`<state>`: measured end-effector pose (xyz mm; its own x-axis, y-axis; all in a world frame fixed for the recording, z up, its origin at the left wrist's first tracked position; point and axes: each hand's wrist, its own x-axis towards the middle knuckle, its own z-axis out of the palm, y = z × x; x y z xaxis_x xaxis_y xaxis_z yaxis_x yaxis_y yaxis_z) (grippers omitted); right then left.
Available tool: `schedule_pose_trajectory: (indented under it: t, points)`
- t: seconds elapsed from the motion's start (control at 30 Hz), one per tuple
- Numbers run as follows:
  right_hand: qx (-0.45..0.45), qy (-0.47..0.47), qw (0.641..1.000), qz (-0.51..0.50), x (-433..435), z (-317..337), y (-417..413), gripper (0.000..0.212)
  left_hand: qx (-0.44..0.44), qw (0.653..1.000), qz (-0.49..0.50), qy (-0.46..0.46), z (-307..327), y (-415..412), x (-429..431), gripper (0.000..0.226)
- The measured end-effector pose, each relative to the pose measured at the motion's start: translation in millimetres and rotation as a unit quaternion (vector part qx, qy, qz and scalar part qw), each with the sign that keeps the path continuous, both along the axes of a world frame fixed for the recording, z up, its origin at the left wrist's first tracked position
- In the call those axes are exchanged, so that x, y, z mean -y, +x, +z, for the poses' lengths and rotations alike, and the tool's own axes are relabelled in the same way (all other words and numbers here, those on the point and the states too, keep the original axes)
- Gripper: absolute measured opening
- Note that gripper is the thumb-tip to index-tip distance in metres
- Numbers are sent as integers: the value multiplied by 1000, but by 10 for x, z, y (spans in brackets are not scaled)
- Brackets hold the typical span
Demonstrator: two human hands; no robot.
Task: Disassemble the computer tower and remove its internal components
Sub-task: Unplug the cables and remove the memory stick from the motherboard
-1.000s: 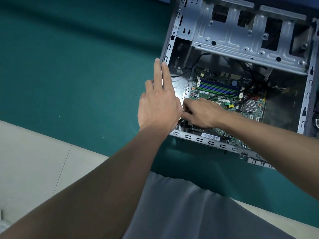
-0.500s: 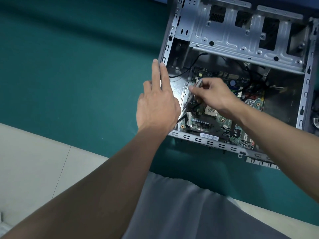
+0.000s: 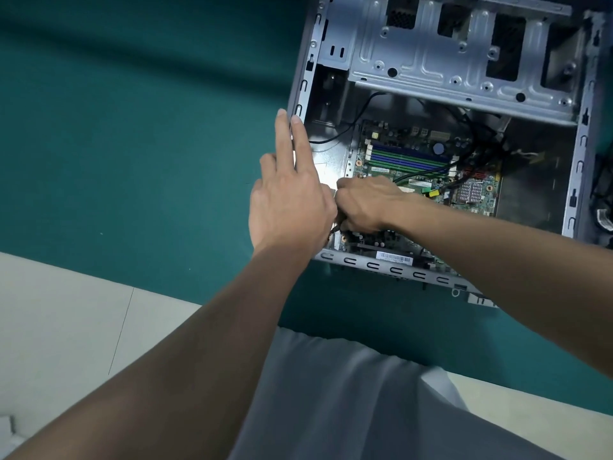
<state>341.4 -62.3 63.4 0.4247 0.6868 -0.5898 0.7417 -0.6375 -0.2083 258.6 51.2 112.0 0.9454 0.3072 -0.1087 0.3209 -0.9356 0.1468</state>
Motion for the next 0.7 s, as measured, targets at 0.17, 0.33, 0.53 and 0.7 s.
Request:
schedule_pose_trajectory:
  t: [0.17, 0.33, 0.53, 0.7]
  points:
    - [7, 54, 997, -48, 11, 42, 41, 14, 0, 1000, -3, 2, -14, -3, -4, 77]
    - [31, 45, 994, -95, 308, 118, 233, 13, 6, 1000, -4, 1, -9, -4, -3, 76]
    - [-19, 95, 988, -116, 297, 101, 94, 15, 3, 1000, -6, 1, 4, -4, 0, 76]
    - [27, 40, 998, 35, 30, 89, -115, 18, 3, 1000, 3, 0, -3, -2, 1, 76]
